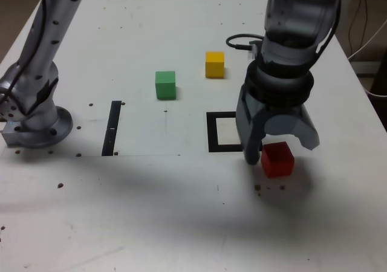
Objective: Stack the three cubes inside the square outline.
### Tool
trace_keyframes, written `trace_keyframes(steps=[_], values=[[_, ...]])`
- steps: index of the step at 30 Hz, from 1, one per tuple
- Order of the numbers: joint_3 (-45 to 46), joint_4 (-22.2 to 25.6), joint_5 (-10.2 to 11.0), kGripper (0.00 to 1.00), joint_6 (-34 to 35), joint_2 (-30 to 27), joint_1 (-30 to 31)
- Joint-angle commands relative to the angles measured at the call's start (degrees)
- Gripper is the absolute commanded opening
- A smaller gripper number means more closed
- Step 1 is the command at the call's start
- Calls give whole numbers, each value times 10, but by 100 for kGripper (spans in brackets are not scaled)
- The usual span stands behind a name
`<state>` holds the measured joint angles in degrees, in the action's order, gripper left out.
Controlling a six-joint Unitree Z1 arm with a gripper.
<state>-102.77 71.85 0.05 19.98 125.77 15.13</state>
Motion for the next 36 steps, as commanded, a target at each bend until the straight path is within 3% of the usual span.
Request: trace_keyframes(steps=[1,19,30,36], values=[[0,-3,-1,85,1,5,-1],[-8,-19,-9,75,1,28,-1],[-1,-21,-9,55,1,30,-1],[-3,-18,-9,37,1,31,-1]])
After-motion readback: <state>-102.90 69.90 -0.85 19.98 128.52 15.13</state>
